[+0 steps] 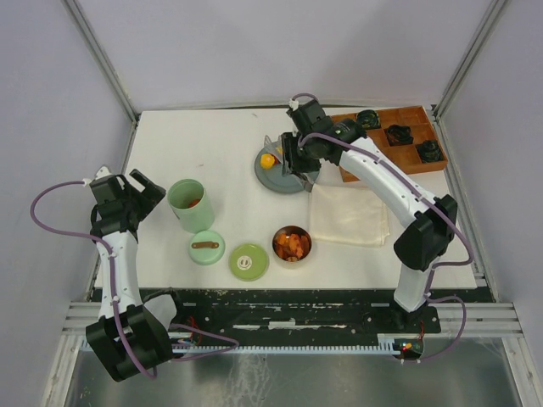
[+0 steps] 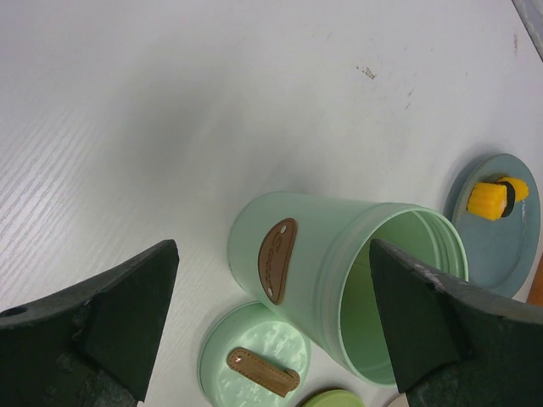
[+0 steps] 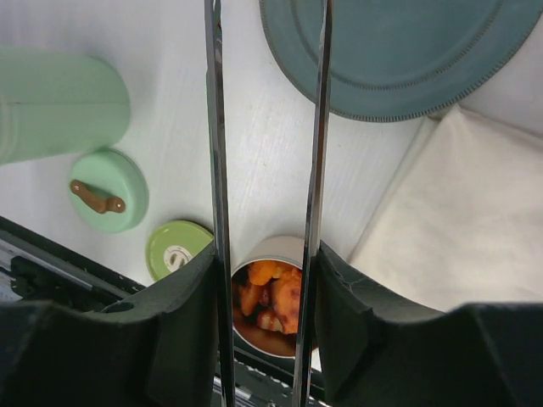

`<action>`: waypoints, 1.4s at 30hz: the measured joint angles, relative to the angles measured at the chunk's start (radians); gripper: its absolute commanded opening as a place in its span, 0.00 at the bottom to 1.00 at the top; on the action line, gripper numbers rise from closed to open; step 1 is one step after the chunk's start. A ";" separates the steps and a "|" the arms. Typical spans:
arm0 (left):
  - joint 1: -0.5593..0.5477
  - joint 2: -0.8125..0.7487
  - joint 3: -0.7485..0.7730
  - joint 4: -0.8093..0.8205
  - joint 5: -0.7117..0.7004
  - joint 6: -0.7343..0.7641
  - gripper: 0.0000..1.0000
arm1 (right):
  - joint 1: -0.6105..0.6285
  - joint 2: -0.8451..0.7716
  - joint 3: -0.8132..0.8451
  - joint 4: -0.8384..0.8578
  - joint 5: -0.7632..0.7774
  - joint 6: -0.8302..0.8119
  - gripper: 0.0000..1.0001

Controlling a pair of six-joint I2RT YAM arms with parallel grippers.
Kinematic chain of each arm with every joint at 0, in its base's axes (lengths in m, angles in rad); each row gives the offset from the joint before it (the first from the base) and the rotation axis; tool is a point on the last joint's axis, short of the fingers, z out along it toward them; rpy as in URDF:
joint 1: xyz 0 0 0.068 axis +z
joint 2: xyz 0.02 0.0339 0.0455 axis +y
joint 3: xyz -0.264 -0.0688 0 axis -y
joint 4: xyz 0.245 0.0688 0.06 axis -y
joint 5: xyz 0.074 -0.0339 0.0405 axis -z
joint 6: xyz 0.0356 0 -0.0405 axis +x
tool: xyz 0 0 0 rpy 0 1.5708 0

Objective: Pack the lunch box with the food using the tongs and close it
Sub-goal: Pick up the fake food from the plate.

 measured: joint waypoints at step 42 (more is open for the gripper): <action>0.000 0.000 0.000 0.000 0.000 0.000 1.00 | -0.003 0.434 0.317 -0.179 0.048 -0.059 0.54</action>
